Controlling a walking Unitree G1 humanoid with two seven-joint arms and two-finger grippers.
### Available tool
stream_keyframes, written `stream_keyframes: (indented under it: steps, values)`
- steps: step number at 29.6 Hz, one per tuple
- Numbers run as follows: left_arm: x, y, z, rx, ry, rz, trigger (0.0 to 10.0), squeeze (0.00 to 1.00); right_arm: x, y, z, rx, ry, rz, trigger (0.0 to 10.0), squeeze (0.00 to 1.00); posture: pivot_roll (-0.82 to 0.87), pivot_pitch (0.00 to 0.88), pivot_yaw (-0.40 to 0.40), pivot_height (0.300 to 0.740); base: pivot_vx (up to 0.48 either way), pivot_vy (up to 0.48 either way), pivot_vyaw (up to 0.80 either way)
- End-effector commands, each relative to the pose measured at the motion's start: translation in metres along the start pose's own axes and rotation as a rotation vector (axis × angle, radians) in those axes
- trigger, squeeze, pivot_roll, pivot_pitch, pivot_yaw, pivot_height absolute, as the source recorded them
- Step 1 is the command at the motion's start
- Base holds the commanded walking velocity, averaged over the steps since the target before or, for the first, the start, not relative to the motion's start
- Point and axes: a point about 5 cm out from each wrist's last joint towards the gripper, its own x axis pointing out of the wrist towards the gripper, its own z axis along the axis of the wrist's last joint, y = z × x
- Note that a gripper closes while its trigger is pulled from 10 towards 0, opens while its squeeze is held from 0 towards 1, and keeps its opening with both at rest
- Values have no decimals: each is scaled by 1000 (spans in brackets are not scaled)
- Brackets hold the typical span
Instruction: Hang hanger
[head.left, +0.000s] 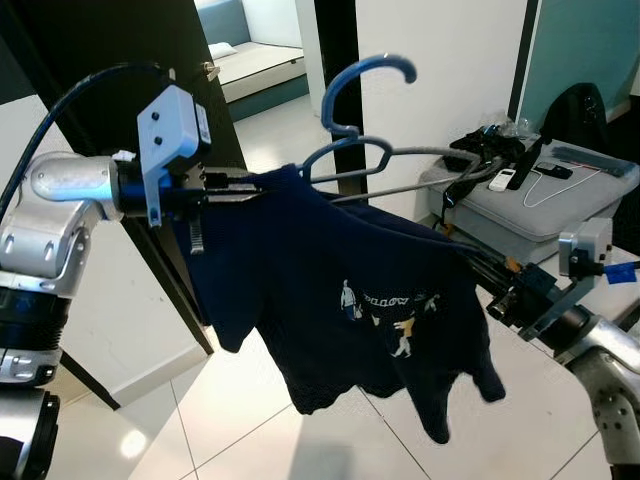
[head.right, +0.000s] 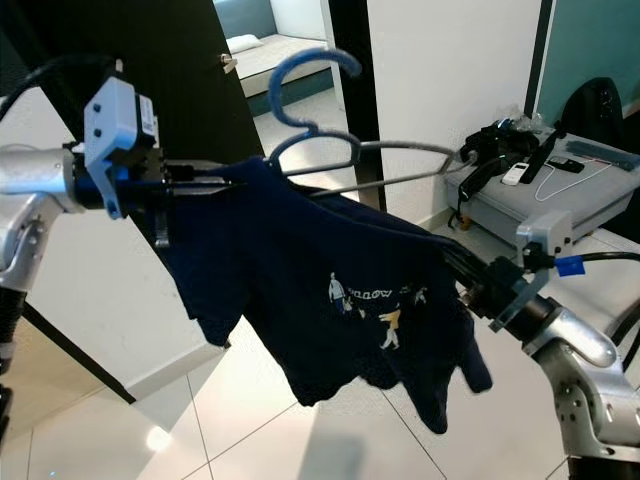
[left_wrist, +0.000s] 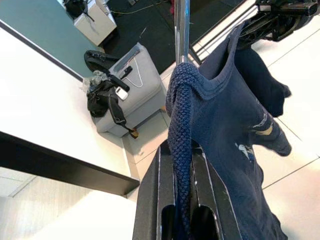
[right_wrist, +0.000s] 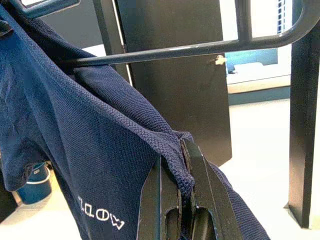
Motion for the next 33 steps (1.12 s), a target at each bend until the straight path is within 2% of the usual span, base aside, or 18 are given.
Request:
stream_keyframes:
  steps: [1, 5, 9, 14, 22, 23, 27, 30, 32, 33]
  values:
    - [-15, 3, 0, 3, 34, 21, 10000, 0, 0, -2, 3, -17, -19, -11, 10000, 0, -92, 0, 159, 740, 0, 0, 0]
    - [-17, -6, -2, -41, 32, -38, 10000, 0, 0, -3, 4, -18, -20, -17, 10000, 0, -92, 0, 158, 740, 0, 0, 0]
    - [-21, -23, -7, -119, 44, -163, 10000, 0, 1, -4, 3, -17, -23, -19, 10000, 0, -90, 0, 156, 740, 0, 0, 0]
    - [-27, -32, -13, -162, 75, -219, 10000, 0, 3, -3, 3, -16, -24, -15, 10000, 0, -89, 0, 153, 740, 0, 0, 0]
    - [-30, -31, -15, -161, 93, -214, 10000, 0, 3, -3, 3, -16, -25, -13, 10000, 0, -89, 0, 153, 740, 0, 0, 0]
    - [-33, -27, -19, -138, 142, -189, 10000, 0, 4, -3, 3, -15, -27, -8, 10000, 0, -90, 0, 150, 740, 0, 0, 0]
    - [-34, -26, -21, -130, 159, -178, 10000, 0, 5, -3, 3, -15, -27, -7, 10000, 0, -90, 0, 150, 740, 0, 0, 0]
    - [-41, -23, -24, -127, 204, -162, 10000, 0, 4, -4, 3, -16, -27, -6, 10000, 0, -92, 0, 151, 740, 0, 0, 0]
    - [-52, -22, -28, -137, 270, -168, 10000, 0, 3, -4, 4, -18, -26, -8, 10000, 0, -95, 0, 153, 740, 0, 0, 0]
    - [-52, -22, -28, -137, 270, -168, 10000, 0, 3, -4, 4, -18, -26, -8, 10000, 0, -95, 0, 153, 740, 0, 0, 0]
